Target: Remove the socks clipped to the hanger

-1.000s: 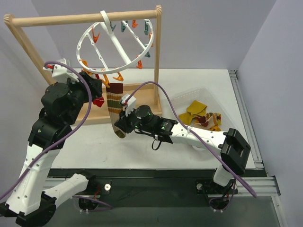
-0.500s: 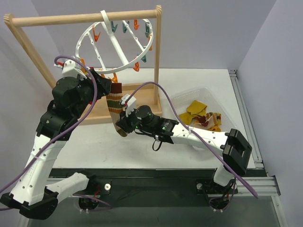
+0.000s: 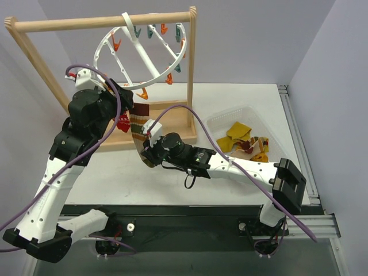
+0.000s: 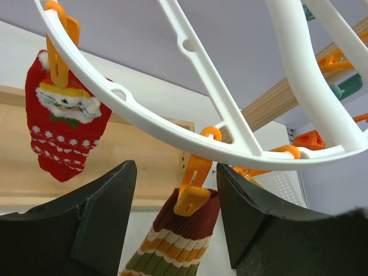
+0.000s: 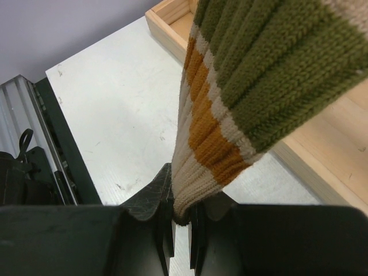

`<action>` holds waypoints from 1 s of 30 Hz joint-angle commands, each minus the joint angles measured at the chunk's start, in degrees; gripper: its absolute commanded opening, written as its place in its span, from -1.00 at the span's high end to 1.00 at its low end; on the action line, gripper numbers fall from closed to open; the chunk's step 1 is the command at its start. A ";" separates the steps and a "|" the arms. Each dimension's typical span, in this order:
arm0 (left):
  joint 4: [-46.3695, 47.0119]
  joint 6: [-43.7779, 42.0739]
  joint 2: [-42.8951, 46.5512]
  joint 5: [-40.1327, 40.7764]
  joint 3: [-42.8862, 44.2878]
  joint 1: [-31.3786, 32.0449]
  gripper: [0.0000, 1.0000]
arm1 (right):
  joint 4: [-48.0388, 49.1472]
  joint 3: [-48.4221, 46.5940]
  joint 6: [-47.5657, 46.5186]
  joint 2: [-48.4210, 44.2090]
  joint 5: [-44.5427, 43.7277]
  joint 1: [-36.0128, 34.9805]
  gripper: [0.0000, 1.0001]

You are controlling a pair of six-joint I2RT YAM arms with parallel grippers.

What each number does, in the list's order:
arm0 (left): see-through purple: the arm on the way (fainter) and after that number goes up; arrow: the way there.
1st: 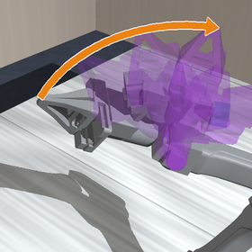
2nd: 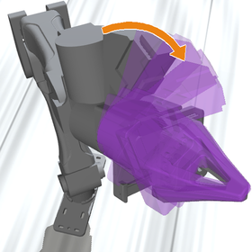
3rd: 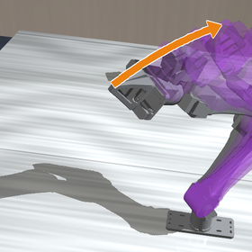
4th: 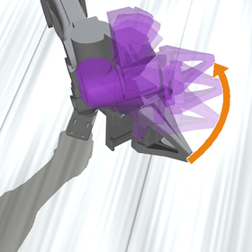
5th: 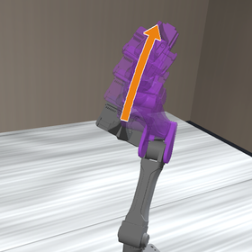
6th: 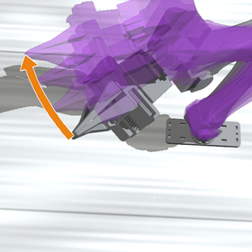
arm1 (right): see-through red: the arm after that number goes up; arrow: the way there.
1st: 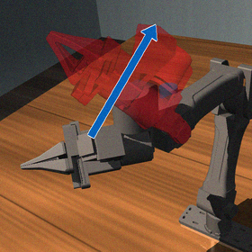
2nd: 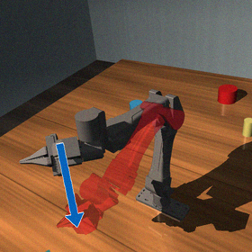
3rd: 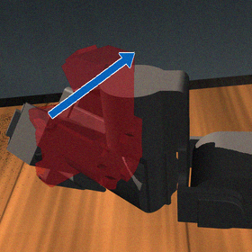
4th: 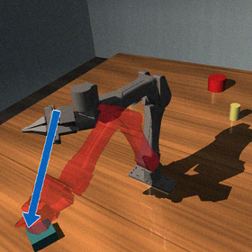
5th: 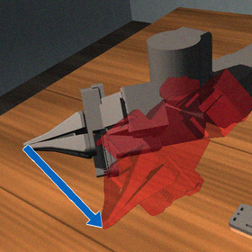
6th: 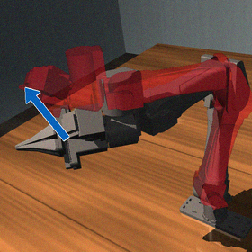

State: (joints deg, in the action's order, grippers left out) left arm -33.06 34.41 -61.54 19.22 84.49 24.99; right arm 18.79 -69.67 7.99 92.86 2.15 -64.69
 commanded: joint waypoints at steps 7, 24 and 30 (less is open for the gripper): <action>7.48 -2.06 -1.13 0.12 0.33 0.14 -0.36 | -1.82 -3.89 -4.39 -2.95 -6.46 -1.76 1.00; 16.80 -7.78 -0.25 -6.22 -4.94 0.14 -0.10 | -4.37 -4.69 -10.18 -4.00 -16.29 -4.57 1.00; 19.96 -9.10 0.72 -5.60 -7.23 0.14 0.38 | -4.37 -4.78 -12.47 -4.00 -19.81 -6.24 1.00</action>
State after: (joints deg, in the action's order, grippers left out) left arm -19.77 27.31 -62.06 12.12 78.41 25.10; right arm 13.85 -71.92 -1.58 91.26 -12.75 -69.87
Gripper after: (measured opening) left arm 0.406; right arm 0.096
